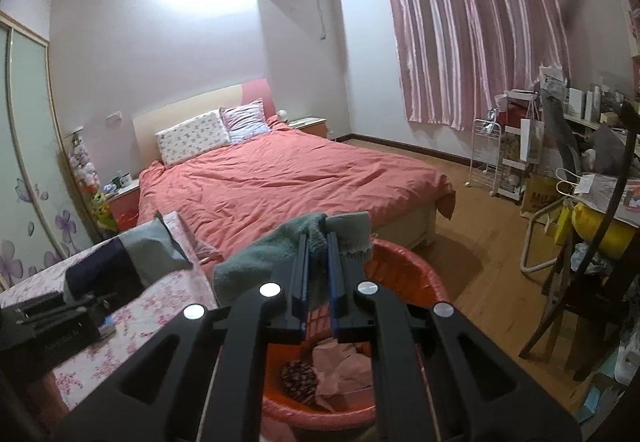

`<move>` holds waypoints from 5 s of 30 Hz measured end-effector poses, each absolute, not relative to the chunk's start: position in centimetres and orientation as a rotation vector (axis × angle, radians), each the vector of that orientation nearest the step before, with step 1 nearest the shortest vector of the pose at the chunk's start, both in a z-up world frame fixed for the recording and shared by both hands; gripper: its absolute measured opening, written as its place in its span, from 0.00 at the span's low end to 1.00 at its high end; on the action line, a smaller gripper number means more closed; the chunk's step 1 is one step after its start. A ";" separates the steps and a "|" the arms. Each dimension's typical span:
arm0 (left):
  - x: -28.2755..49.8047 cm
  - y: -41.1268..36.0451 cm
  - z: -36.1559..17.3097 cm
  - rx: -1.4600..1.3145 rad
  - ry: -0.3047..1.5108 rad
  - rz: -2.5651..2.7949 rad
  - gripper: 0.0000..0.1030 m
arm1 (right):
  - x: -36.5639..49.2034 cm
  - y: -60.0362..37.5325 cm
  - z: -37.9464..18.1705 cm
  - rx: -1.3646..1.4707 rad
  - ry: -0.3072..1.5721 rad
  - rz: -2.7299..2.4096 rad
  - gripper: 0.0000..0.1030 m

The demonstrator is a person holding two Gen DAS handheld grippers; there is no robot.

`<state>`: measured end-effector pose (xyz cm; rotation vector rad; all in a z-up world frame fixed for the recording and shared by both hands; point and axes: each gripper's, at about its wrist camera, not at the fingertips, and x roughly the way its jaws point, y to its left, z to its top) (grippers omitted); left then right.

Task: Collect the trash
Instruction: 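Carry the sock and navy cloth with both tools over the orange basket, then open both tools to drop the sock and navy cloth into the basket, then move both tools back toward the remaining items on the bed, then grasp the blue Vinda tissue pack with the right tool, then close the left tool on the black mesh item beside the scrunchie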

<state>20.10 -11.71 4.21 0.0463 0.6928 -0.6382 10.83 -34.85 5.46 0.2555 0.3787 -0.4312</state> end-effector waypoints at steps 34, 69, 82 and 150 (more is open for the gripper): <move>20.3 -17.8 -0.7 0.149 0.843 -0.646 0.54 | 13.4 -40.7 1.8 0.365 0.456 -0.451 0.43; 22.9 11.3 -0.3 -0.060 0.810 -0.127 0.59 | 24.7 -13.4 0.1 0.102 0.689 0.131 0.76; 22.9 17.5 -1.2 -0.133 0.818 -0.066 0.59 | 30.1 -7.6 -4.1 0.010 0.855 0.176 0.72; 29.0 12.1 -2.8 -0.031 0.886 -0.147 0.46 | 24.6 -13.6 -1.5 0.078 0.805 0.092 0.51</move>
